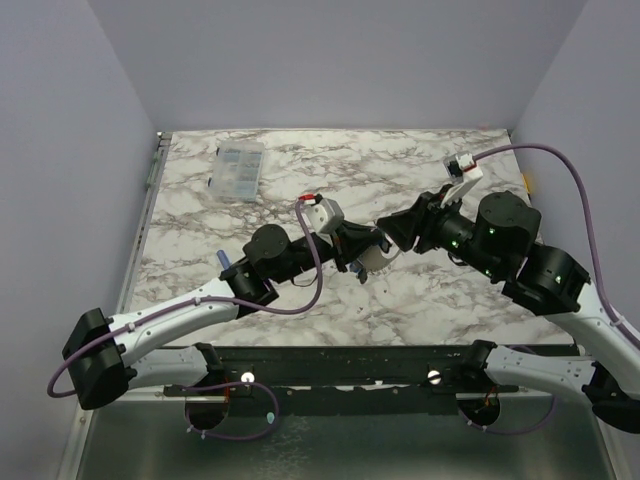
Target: Put the keys on the keyring
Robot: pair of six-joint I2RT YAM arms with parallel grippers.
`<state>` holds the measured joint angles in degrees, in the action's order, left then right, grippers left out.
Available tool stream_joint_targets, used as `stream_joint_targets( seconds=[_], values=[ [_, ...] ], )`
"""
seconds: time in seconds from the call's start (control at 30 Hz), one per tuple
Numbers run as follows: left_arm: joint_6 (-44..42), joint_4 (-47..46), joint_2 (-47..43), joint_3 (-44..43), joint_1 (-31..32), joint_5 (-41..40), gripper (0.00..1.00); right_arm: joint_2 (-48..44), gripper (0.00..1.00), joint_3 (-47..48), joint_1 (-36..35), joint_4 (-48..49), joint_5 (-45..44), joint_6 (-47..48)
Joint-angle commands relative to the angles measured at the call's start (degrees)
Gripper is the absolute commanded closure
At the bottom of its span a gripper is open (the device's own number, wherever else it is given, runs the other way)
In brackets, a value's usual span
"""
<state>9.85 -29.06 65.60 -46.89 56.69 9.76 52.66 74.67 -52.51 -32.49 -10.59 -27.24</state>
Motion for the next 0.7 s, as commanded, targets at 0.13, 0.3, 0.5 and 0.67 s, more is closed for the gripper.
stream_joint_targets(
  seconds=[0.13, 0.3, 0.5, 0.67],
  values=[
    [2.02, -1.97, -3.94, 0.52, -0.15, 9.34, 1.0, 3.61, 0.55, 8.22, -0.14, -8.86, 14.43, 8.25],
    [2.75, -1.68, -5.5, 0.83, -0.17, 11.47, 1.0, 5.6, 0.51, 13.8, -0.14, -11.04, 22.5, 8.65],
    [4.17, -1.66, -8.91, 1.72, -0.85, 14.88, 1.0, 7.43, 0.42, 20.43, -0.14, -16.41, 25.31, 5.12],
    [5.81, -1.62, -10.98, 1.69, -1.38, 16.33, 1.0, 7.16, 0.46, 19.7, -0.14, -17.94, 28.16, 4.03]
  ],
)
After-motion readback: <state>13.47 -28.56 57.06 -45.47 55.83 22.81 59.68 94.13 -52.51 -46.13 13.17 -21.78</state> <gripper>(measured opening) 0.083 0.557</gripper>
